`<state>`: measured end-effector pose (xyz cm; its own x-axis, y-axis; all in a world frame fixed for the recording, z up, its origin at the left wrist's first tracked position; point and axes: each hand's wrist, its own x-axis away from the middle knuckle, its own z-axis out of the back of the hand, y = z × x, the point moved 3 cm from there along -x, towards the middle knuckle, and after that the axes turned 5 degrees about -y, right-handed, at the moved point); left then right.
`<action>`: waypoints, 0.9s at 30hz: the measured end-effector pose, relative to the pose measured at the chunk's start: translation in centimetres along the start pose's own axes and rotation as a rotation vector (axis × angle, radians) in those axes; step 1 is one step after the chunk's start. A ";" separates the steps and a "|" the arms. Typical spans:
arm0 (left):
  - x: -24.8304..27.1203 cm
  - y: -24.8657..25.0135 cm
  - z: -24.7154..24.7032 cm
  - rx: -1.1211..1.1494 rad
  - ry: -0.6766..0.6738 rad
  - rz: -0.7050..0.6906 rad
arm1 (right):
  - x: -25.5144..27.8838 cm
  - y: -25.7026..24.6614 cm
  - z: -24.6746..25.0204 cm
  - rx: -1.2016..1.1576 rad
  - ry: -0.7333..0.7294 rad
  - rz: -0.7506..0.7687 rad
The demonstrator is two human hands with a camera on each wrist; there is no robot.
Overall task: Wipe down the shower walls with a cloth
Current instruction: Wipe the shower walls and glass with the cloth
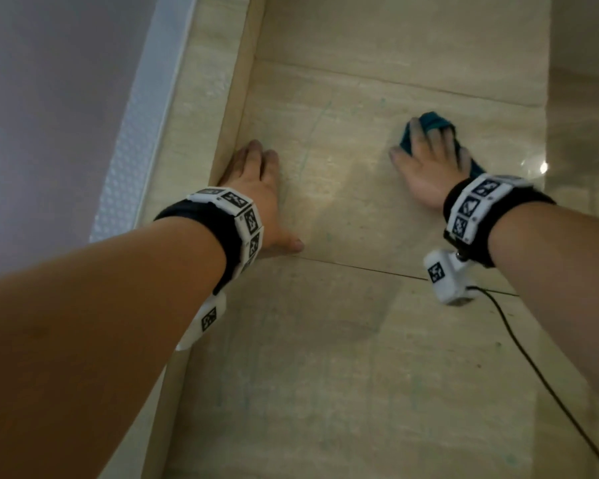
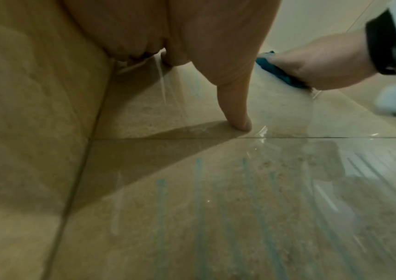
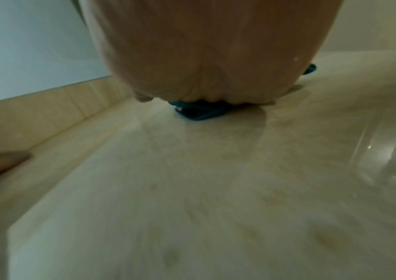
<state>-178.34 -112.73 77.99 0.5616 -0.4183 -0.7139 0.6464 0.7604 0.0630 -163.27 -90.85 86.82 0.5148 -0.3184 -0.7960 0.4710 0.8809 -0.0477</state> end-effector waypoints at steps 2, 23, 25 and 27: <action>0.0 0.0 0.0 0.017 -0.006 -0.010 | -1.5 -1.1 1.1 -0.034 0.008 -0.033; 0.1 0.1 1.1 -0.007 -0.037 0.015 | 2.3 -7.9 -2.8 0.056 -0.051 0.294; 0.0 -0.1 1.7 -0.023 -0.069 0.006 | 0.7 -7.1 -1.7 0.017 -0.019 0.195; -0.3 0.0 2.1 -0.041 -0.108 -0.007 | -1.1 -6.4 -0.6 0.000 0.020 0.090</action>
<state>-177.47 -113.61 79.67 0.6110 -0.4727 -0.6351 0.6298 0.7762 0.0282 -167.25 -95.95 87.61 0.5408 -0.2307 -0.8089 0.4230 0.9058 0.0245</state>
